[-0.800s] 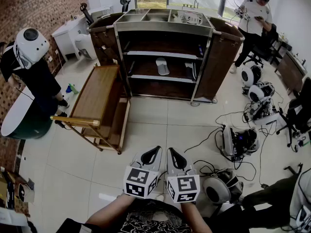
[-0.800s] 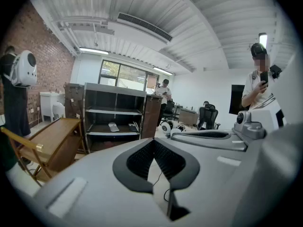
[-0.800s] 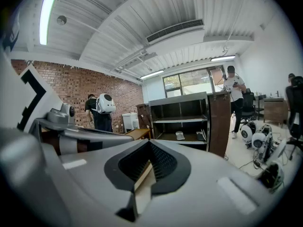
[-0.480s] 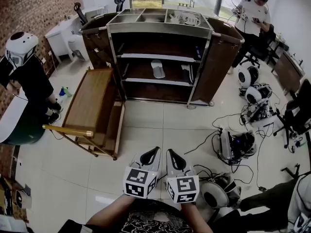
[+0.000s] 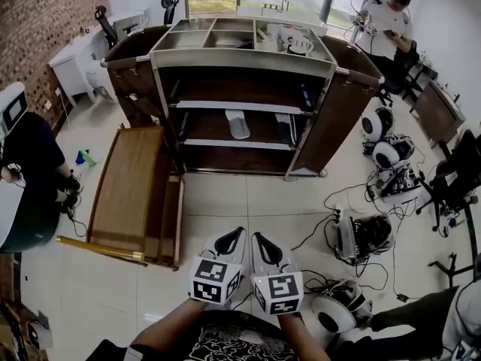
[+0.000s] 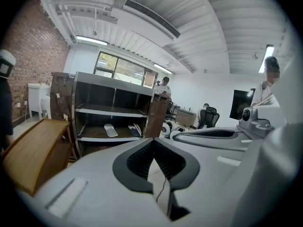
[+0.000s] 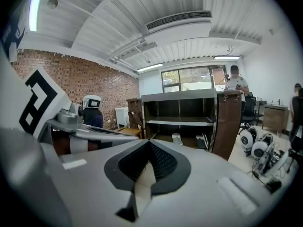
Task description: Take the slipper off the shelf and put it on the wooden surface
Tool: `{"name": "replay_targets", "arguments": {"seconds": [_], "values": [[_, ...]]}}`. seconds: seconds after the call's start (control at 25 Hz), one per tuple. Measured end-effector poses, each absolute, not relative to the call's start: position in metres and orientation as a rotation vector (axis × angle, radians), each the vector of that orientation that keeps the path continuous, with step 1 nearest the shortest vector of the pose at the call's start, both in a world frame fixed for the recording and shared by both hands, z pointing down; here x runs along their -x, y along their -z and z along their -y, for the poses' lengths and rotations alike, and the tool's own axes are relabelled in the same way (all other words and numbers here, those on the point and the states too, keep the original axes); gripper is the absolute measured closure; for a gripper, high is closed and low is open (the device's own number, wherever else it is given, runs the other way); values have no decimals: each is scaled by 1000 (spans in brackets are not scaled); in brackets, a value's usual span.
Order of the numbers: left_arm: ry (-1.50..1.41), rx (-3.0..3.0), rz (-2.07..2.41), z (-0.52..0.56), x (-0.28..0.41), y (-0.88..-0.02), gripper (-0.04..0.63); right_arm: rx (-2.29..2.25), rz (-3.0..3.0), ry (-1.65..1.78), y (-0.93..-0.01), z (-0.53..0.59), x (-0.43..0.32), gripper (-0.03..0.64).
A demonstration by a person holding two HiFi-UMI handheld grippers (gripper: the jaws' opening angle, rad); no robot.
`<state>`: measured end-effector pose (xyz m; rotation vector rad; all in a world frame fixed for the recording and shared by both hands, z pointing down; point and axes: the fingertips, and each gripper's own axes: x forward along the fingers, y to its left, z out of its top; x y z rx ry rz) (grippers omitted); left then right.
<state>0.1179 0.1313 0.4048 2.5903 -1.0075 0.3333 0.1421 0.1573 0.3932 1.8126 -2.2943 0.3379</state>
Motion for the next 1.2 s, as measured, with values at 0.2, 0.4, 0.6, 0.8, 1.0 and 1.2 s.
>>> {"name": "replay_targets", "arguments": {"seconds": [0.2, 0.4, 0.6, 0.8, 1.0, 1.2], "values": [[-290, -2594, 976, -72, -102, -395, 589, -1818, 2246, -347, -389, -101, -125, 617], [-252, -2577, 988, -30, -81, -397, 589, -1813, 2230, -355, -389, -58, -107, 617], [-221, -2548, 1035, 5, -58, -399, 589, -1794, 2244, -356, -392, -24, -88, 617], [-231, -2557, 1014, 21, -56, -401, 589, -1809, 2243, -356, -392, -5, -85, 617], [-219, -2578, 997, 39, -65, -399, 589, -1852, 2229, -350, -394, 19, -101, 617], [-217, -2592, 1014, 66, -75, -401, 589, -1857, 2265, -331, -393, 57, -111, 617]]}}
